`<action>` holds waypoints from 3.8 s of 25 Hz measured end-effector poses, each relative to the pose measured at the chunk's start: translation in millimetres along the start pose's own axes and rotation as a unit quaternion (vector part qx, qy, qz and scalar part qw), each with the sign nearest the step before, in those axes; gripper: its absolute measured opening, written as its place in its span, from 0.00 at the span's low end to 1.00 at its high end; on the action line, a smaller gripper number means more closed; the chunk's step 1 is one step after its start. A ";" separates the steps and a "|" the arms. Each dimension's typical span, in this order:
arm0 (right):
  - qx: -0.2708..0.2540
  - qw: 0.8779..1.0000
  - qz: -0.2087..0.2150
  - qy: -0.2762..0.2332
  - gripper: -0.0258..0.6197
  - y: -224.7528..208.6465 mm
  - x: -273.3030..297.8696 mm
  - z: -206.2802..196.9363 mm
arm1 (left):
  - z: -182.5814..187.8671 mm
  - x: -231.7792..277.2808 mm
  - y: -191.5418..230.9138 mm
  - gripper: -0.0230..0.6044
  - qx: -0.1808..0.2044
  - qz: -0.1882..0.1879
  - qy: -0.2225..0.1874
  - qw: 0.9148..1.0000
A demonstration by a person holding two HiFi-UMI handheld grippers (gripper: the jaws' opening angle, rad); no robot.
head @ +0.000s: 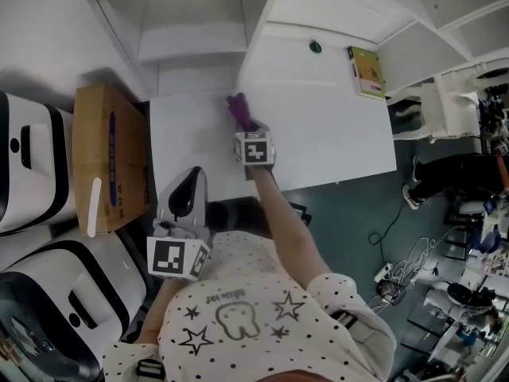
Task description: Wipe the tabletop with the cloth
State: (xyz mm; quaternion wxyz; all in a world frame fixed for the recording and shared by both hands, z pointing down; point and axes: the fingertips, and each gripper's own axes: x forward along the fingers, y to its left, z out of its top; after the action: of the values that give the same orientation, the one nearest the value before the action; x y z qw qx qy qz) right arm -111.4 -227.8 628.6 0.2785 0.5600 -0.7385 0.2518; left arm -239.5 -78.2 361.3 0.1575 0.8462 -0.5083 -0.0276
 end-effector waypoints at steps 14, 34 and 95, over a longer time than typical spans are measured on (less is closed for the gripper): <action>0.064 0.991 -0.117 0.015 0.14 -145.3 -53.6 -42.3 | -1.0 25.8 -41.6 0.03 0.006 -0.050 0.000 0.999; 0.011 0.987 -0.149 0.066 0.14 -174.2 -51.2 -68.5 | 2.2 24.1 -39.8 0.03 0.011 -0.034 -0.005 0.999; -0.060 0.993 -0.087 0.048 0.14 -7.3 -25.9 -60.6 | 8.4 -22.1 -6.9 0.03 0.010 0.009 -0.020 1.000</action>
State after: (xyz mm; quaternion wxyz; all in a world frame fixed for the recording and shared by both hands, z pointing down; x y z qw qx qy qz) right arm -90.8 -170.3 654.5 0.3676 0.5915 -0.6866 0.2089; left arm -246.0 -58.0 348.8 0.1392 0.8424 -0.5191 -0.0386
